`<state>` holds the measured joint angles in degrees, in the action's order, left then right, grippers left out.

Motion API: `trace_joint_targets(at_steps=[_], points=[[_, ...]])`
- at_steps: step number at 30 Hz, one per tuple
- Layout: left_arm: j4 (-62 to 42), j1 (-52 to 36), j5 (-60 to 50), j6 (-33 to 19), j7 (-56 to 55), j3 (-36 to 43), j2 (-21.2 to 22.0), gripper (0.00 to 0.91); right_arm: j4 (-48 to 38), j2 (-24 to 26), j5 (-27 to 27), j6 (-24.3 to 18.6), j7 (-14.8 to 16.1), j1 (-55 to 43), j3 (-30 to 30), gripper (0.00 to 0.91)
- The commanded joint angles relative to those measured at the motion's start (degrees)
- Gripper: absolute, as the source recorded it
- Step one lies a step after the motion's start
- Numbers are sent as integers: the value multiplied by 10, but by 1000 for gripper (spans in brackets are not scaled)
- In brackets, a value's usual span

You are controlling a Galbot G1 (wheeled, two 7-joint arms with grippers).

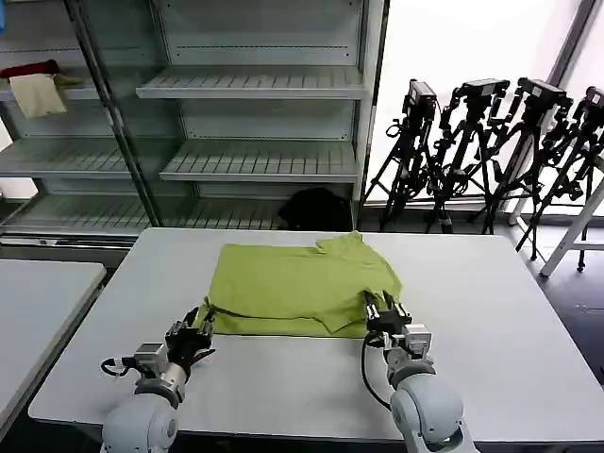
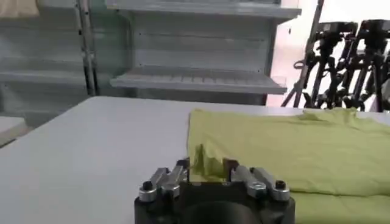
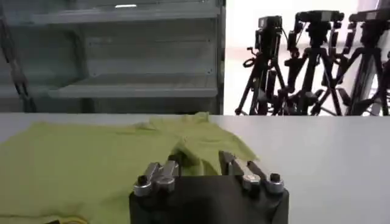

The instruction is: Fold and organize the clothes.

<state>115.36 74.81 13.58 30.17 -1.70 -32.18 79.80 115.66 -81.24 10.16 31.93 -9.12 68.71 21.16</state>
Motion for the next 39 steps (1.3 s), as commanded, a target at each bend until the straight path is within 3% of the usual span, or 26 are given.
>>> trace_joint_targets(at_steps=[1,9,18,30,35,36,37,39], points=[[9,10,-4,-1,2,0,0,907,4,8,-3,-1,0,4,5,907],[3,20,-6,-1,0,-3,3,907,19,34,8,-12,8,50,36,907],[10,27,-6,-5,2,0,4,907,0,48,51,-6,-3,15,110,907],[7,30,-9,-8,2,-2,4,907,5,47,57,-25,11,35,95,907],[9,31,-11,-7,1,-5,3,907,13,42,45,1,15,27,90,907],[9,32,-11,-6,1,-5,3,907,13,43,43,1,15,30,89,887],[8,32,-16,-3,1,-5,3,907,15,49,44,-2,20,44,84,776],[5,31,-21,1,1,-4,1,907,11,50,44,-8,26,60,78,766]])
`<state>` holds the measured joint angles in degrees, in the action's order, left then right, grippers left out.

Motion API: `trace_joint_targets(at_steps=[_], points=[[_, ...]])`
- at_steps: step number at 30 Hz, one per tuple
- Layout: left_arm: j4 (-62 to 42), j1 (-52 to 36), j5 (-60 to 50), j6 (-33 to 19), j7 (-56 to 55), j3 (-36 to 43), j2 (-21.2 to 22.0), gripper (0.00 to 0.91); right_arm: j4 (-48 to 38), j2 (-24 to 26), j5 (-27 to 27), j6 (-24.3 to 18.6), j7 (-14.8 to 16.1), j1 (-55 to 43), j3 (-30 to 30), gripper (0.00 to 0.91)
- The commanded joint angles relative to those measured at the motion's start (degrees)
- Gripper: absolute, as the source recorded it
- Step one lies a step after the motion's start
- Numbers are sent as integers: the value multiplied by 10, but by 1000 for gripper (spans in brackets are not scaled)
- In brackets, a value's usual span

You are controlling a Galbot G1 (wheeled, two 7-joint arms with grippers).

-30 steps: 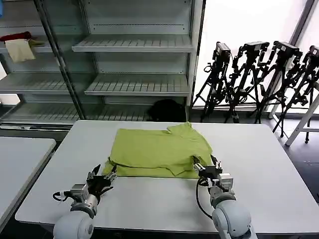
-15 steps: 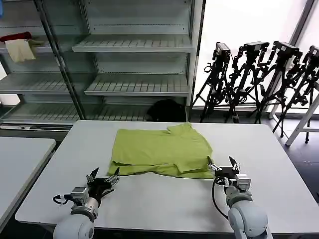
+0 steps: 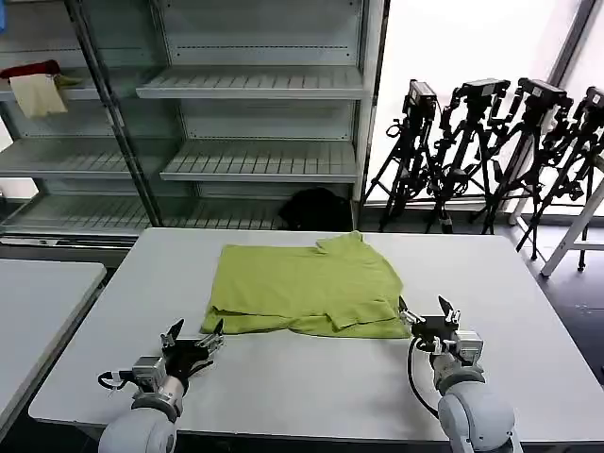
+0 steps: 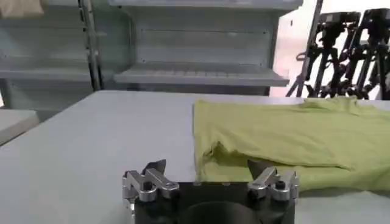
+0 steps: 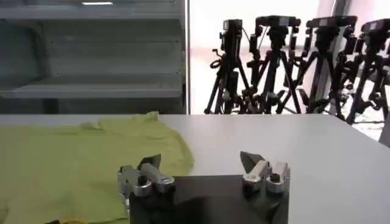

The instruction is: Fold and organize the clothes.

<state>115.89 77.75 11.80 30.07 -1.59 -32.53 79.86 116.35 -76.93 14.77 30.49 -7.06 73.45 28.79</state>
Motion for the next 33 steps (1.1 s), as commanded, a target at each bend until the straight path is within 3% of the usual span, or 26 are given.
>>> trace_joint_targets(at_steps=[1,13,15,17,22,23,25,26,27,33], points=[[-3,0,-8,5,0,0,0,907,2,6,-2,3,6,18,-2,766],[-11,-11,-21,10,0,7,-1,907,-15,5,-10,-2,19,49,-11,756],[-14,-12,-21,10,0,7,-1,907,-21,4,-12,-2,23,49,-14,524],[-16,-12,-21,10,0,6,-1,907,-25,3,-15,-3,26,48,-17,20],[-19,-11,-22,10,1,5,-1,907,-26,0,-20,-2,33,45,-21,0],[-20,-11,-23,10,1,5,-1,715,-24,0,-21,-2,34,45,-22,0],[-22,-11,-27,11,2,6,-1,423,-22,1,-23,-1,36,45,-22,0],[-25,-12,-31,11,3,6,-2,121,-21,1,-23,-1,36,46,-21,0],[-27,-13,-33,11,3,7,-2,30,-20,1,-23,-1,36,46,-21,0],[-37,-16,-35,17,9,7,-3,10,-14,0,-23,-1,35,46,-19,0]])
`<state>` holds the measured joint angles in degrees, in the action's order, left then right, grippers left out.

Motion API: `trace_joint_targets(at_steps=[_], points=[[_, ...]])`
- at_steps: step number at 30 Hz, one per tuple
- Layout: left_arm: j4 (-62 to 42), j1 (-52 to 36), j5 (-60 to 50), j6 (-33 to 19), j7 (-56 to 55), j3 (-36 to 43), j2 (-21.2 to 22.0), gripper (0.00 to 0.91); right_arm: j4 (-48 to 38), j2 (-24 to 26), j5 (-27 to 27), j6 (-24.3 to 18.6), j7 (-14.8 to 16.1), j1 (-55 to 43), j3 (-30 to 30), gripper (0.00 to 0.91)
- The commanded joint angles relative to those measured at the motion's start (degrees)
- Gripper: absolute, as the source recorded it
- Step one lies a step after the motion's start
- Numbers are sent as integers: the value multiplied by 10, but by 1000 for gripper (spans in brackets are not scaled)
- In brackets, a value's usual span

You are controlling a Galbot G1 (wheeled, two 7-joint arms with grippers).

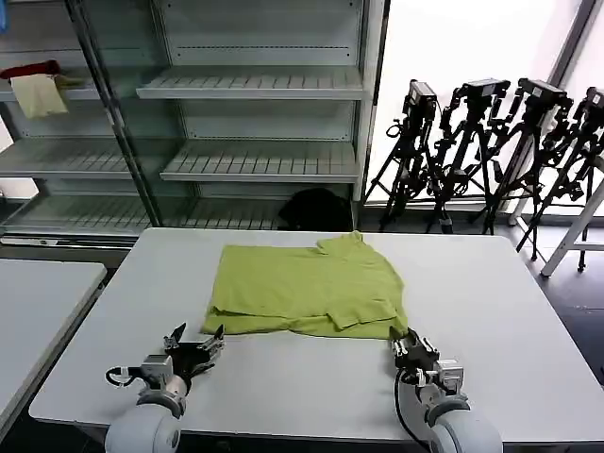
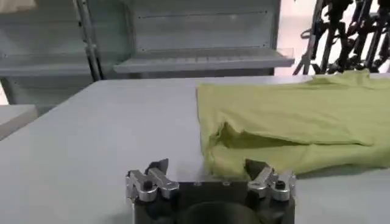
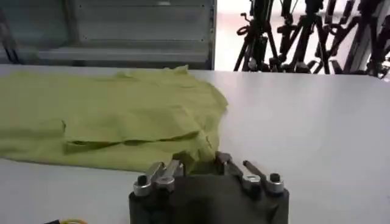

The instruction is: Fold and organize the clothes.

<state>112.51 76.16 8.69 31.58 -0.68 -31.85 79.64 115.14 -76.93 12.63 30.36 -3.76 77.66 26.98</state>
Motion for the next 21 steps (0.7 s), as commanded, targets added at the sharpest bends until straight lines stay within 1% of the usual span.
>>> trace_joint_targets(at_steps=[1,5,12,17,21], points=[[-4,0,-4,2,2,0,0,10,-1,0,-1,1,2,4,-1,0],[-1,2,-1,-2,16,0,-1,10,1,-1,-1,1,2,2,-1,0],[4,8,-6,-29,34,5,-2,0,5,-2,0,2,2,1,-2,0],[-4,2,-38,-61,30,4,-2,0,16,-1,5,5,2,6,-3,0],[3,8,-72,-69,25,1,-3,0,27,0,7,6,2,17,-3,0]])
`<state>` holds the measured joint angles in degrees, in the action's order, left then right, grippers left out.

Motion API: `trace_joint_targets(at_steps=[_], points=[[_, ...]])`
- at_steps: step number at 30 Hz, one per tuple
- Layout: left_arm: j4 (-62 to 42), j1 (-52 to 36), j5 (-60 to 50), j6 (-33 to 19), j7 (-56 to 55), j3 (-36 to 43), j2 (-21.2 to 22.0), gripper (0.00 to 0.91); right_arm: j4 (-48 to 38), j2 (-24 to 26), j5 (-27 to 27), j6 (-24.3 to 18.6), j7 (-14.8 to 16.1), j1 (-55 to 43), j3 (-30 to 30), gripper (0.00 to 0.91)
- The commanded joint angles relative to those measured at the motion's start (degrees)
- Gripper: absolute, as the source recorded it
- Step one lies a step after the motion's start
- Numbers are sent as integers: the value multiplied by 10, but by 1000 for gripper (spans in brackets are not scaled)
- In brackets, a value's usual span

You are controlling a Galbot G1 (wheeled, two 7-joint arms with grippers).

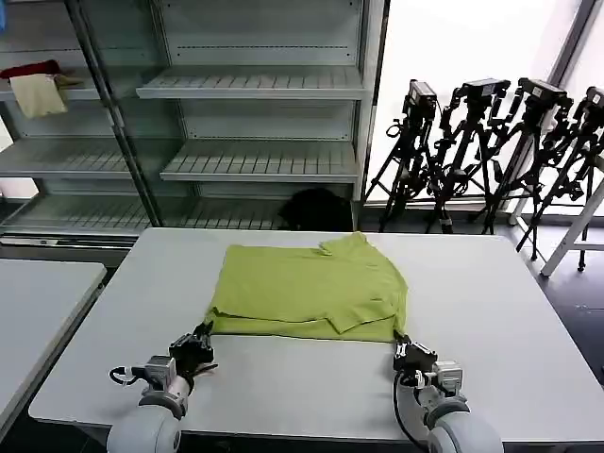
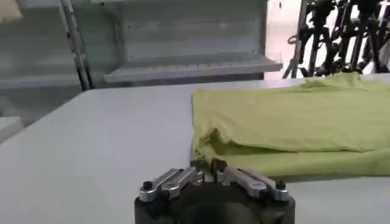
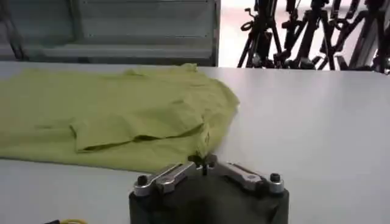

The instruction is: Fold and organize the clothes.

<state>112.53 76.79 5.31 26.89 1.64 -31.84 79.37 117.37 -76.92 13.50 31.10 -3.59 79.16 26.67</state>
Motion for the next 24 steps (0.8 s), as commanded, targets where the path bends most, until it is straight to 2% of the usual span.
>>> trace_joint_targets(at_steps=[1,10,17,21,24], points=[[3,4,-40,-23,3,0,-1,0,6,0,-1,-1,0,4,0,0],[35,39,-15,-21,13,-14,-9,0,31,3,12,11,-5,21,-2,0],[157,159,24,25,2,-58,-19,0,101,13,40,21,-51,85,-35,0],[198,235,56,28,-16,-93,-19,0,128,11,35,21,-75,130,-51,0],[210,264,80,30,-24,-127,-17,0,141,12,34,21,-79,150,-55,0]])
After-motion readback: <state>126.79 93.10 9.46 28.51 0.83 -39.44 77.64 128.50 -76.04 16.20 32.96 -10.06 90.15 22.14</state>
